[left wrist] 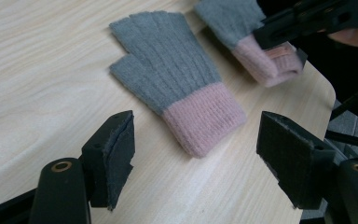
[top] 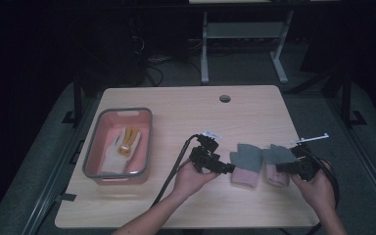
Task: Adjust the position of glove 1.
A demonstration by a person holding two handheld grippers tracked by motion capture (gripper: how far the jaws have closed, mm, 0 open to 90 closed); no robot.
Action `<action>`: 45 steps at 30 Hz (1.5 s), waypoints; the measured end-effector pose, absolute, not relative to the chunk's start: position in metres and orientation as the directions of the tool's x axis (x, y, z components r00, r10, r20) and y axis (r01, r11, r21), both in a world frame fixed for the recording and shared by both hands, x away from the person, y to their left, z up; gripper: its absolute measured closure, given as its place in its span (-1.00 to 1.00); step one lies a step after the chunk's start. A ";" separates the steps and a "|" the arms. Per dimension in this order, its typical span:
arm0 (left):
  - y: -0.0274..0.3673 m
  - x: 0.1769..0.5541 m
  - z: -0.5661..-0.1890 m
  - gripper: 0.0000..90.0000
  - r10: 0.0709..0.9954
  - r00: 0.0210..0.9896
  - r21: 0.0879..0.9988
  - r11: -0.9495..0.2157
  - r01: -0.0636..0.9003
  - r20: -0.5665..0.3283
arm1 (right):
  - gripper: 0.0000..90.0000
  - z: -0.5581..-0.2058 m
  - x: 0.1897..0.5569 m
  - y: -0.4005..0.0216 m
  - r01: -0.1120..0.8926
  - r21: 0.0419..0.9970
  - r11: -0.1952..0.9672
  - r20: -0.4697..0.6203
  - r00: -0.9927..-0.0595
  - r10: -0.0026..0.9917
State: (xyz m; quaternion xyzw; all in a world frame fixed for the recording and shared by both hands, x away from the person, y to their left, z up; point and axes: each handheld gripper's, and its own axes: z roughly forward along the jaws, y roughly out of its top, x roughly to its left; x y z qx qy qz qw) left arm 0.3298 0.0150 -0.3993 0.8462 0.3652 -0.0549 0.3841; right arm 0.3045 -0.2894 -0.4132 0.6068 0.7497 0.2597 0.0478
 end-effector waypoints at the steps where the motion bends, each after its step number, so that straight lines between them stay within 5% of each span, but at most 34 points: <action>1: 0.015 0.330 -0.399 -0.38 0.576 0.727 0.610 -0.438 0.660 -0.374 | 0.81 -0.413 0.305 -0.289 0.885 0.447 0.129 0.243 -0.259 0.935; 18: 0.026 0.332 -0.397 -0.38 0.593 0.716 0.617 -0.421 0.665 -0.367 | 0.80 -0.400 0.318 -0.233 0.870 0.457 0.184 0.271 -0.333 0.903; 45: 0.029 0.332 -0.404 -0.38 0.602 0.706 0.605 -0.419 0.677 -0.373 | 0.75 -0.421 0.326 -0.207 0.893 0.419 0.162 0.284 -0.298 0.911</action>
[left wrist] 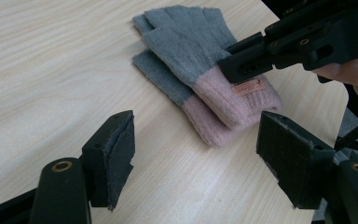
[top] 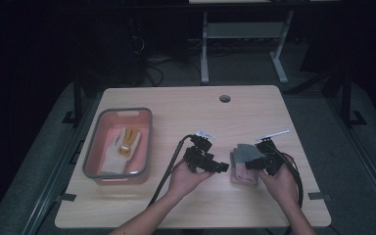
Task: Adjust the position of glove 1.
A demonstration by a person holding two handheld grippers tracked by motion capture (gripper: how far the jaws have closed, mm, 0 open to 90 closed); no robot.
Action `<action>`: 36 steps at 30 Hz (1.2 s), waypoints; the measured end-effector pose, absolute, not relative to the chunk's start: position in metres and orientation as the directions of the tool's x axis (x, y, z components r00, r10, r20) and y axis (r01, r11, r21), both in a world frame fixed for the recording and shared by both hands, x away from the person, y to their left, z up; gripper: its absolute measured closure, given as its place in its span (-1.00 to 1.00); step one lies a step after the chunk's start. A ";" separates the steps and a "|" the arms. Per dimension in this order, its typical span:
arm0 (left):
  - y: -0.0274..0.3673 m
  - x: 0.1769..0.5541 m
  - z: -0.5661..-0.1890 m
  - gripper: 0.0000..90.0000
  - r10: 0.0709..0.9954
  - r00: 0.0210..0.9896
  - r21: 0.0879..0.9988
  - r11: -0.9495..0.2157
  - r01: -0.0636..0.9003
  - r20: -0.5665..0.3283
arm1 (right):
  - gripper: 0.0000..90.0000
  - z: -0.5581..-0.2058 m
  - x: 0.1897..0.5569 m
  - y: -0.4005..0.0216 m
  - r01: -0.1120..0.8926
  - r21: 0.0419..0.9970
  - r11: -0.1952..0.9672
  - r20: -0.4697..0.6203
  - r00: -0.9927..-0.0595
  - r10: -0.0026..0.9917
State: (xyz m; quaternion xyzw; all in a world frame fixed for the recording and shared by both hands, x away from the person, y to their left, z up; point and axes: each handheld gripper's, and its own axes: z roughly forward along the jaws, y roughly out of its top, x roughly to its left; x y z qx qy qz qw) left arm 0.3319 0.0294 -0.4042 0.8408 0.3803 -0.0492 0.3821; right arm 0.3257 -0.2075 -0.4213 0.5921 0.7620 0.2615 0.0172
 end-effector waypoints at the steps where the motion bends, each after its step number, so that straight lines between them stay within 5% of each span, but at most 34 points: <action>1: 0.029 0.332 -0.405 -0.38 0.603 0.704 0.605 -0.416 0.679 -0.375 | 0.74 -0.421 0.326 -0.207 0.895 0.416 0.158 0.287 -0.294 0.912; 24: 0.000 0.339 -0.429 -0.28 0.600 0.676 0.559 -0.412 0.720 -0.428 | 0.20 -0.420 0.315 -0.243 0.893 0.448 0.040 0.380 -0.230 0.896; 36: -0.016 0.347 -0.445 -0.20 0.607 0.639 0.523 -0.391 0.757 -0.471 | 0.10 -0.434 0.312 -0.256 0.899 0.438 -0.006 0.426 -0.201 0.882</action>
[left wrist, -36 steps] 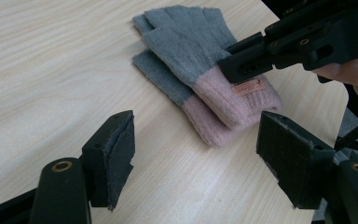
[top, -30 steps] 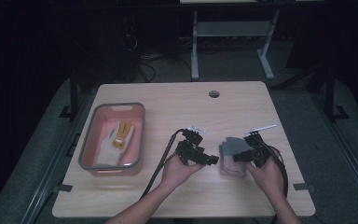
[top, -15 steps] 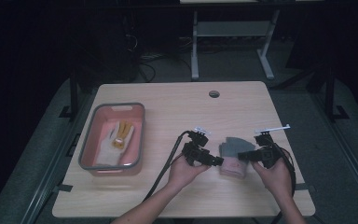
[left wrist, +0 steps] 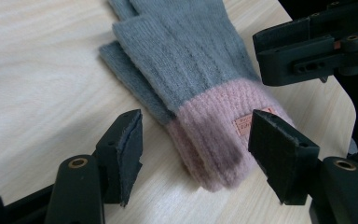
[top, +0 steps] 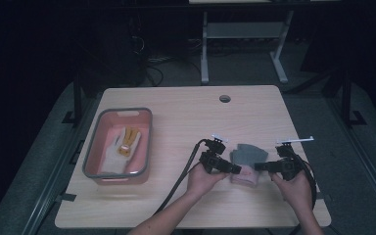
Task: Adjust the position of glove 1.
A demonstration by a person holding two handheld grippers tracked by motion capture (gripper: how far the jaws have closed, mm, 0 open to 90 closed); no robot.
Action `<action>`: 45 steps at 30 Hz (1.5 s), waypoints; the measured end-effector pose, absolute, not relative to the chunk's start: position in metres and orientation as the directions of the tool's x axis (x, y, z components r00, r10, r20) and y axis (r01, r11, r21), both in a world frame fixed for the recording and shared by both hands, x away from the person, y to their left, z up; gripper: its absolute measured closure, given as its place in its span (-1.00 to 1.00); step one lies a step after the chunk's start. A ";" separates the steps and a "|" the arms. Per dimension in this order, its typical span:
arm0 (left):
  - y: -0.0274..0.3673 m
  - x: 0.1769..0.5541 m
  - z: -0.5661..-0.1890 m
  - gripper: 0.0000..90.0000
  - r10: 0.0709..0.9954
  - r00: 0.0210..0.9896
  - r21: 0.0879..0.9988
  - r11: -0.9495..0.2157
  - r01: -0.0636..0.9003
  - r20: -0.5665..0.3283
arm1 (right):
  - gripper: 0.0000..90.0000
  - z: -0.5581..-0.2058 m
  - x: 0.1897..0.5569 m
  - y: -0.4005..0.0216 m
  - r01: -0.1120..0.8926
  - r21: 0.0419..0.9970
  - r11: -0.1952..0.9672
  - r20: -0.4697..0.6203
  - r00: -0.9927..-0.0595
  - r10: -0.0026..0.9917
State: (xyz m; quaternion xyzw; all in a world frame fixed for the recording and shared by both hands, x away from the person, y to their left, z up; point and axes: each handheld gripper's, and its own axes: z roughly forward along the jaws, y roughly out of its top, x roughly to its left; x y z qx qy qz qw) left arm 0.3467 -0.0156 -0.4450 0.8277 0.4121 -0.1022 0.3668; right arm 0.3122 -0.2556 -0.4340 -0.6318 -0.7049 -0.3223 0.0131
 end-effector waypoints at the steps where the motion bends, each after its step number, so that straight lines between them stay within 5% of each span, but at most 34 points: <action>1: -0.017 0.347 -0.446 -0.20 0.607 0.641 0.521 -0.395 0.757 -0.470 | 0.09 -0.436 0.312 -0.256 0.900 0.436 -0.008 0.429 -0.200 0.881; 19: -0.026 0.346 -0.458 -0.05 0.613 0.634 0.493 -0.412 0.766 -0.472 | 0.03 -0.459 0.313 -0.260 0.905 0.420 -0.066 0.514 -0.177 0.839; 33: -0.024 0.350 -0.460 0.06 0.600 0.610 0.468 -0.398 0.789 -0.518 | 0.28 -0.468 0.311 -0.261 0.903 0.407 -0.136 0.603 -0.155 0.782; 45: -0.017 0.358 -0.468 0.14 0.580 0.483 0.385 -0.294 0.875 -0.656 | 0.49 -0.473 0.310 -0.262 0.905 0.396 -0.156 0.656 -0.159 0.738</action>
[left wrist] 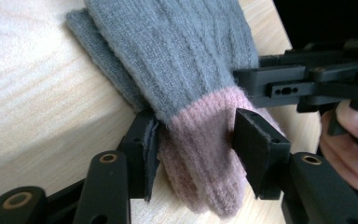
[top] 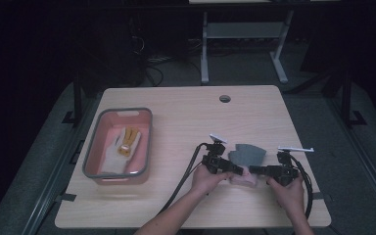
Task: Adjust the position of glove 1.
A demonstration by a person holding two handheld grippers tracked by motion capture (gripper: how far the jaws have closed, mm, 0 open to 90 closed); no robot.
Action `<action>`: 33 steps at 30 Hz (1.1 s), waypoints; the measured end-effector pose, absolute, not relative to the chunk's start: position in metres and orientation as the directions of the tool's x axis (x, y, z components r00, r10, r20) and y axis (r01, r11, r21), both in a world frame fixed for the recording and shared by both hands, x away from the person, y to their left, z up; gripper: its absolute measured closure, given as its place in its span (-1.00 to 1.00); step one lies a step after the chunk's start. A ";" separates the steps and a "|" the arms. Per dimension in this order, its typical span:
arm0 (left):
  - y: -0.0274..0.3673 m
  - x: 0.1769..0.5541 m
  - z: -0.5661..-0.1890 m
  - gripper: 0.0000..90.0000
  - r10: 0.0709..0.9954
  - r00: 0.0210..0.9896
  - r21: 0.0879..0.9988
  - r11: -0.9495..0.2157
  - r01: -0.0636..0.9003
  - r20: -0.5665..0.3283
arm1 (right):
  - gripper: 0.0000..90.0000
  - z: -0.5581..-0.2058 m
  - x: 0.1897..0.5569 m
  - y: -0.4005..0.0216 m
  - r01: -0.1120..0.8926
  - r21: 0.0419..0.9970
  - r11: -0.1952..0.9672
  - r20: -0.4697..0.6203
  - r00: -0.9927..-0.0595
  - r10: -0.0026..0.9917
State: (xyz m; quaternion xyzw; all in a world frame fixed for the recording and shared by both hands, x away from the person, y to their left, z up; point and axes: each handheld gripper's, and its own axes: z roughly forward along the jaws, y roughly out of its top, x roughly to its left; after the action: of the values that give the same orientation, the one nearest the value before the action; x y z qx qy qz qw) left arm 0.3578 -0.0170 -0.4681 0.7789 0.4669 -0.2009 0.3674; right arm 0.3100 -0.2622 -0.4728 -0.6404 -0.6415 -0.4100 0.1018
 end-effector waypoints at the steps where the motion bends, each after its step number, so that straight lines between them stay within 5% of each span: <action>1: -0.017 0.358 -0.469 0.16 0.577 0.476 0.379 -0.289 0.879 -0.664 | 0.50 -0.473 0.310 -0.262 0.905 0.396 -0.157 0.657 -0.160 0.737; 13: -0.012 0.359 -0.470 0.36 0.553 0.468 0.385 -0.267 0.883 -0.690 | 0.59 -0.471 0.309 -0.261 0.909 0.386 -0.155 0.671 -0.161 0.724; 33: 0.009 0.354 -0.461 0.40 0.523 0.485 0.416 -0.252 0.874 -0.701 | 0.61 -0.456 0.308 -0.243 0.902 0.417 -0.110 0.652 -0.213 0.728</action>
State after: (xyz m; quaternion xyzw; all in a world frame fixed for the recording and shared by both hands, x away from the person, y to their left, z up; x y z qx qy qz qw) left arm 0.3542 0.0085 -0.4606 0.7610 0.4588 -0.2168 0.4042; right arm 0.3080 -0.2434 -0.4562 -0.6185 -0.6588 -0.4151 0.1052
